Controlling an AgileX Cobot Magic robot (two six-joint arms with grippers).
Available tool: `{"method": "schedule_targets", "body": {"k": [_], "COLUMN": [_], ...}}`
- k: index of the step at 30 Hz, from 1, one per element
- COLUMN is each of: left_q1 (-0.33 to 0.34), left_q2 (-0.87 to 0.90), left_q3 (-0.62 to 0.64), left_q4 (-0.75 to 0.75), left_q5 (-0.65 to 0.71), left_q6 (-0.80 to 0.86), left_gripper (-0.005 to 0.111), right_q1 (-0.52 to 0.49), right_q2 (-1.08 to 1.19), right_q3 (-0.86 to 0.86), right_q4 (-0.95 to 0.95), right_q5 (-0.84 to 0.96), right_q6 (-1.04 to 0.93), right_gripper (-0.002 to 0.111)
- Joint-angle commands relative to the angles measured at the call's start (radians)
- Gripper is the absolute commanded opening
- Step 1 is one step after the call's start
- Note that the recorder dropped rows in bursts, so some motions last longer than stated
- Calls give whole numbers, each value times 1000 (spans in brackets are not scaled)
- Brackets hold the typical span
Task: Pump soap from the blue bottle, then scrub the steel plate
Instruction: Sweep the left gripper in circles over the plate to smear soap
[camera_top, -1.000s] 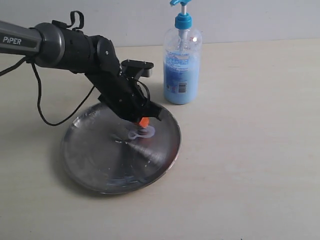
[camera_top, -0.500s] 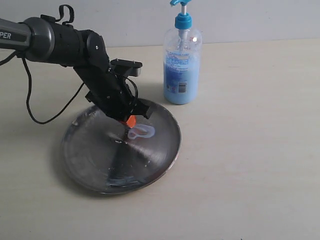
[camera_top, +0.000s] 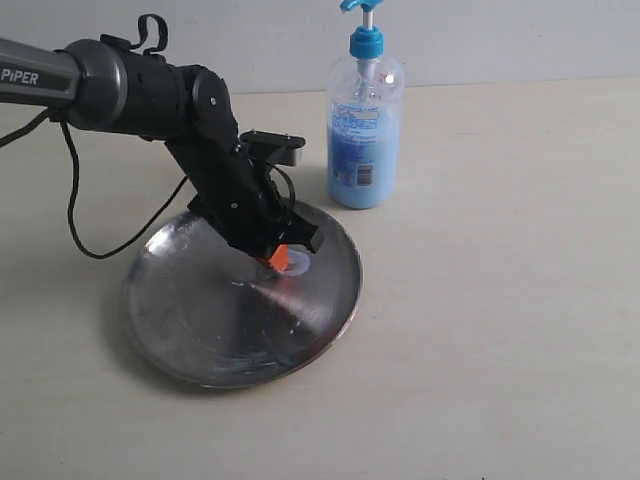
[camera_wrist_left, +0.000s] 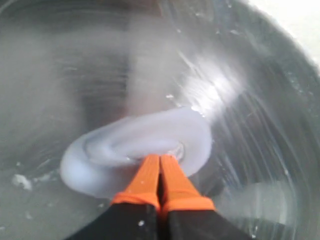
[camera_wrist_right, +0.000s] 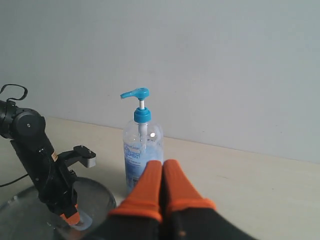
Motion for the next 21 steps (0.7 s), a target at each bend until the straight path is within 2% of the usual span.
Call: {"method": "schedule_targets", "body": {"k": [1, 10, 14, 21], "left_q1": [-34, -46, -35, 23], "left_q2": [28, 28, 28, 28], "left_q3": [18, 18, 18, 18], "left_q4": [-26, -7, 57, 82], "left_q5": [-31, -75, -82, -82], "left_q6": [-1, -1, -1, -26], "left_gripper": [0, 0, 0, 0], "right_q1": [2, 2, 2, 2], "right_q2": [-6, -6, -6, -6], "right_q3": [3, 3, 3, 3], "right_q4": [2, 2, 2, 2], "right_q5": [-1, 1, 1, 1], "right_q6": [2, 2, 2, 2], "right_gripper": [0, 0, 0, 0]}}
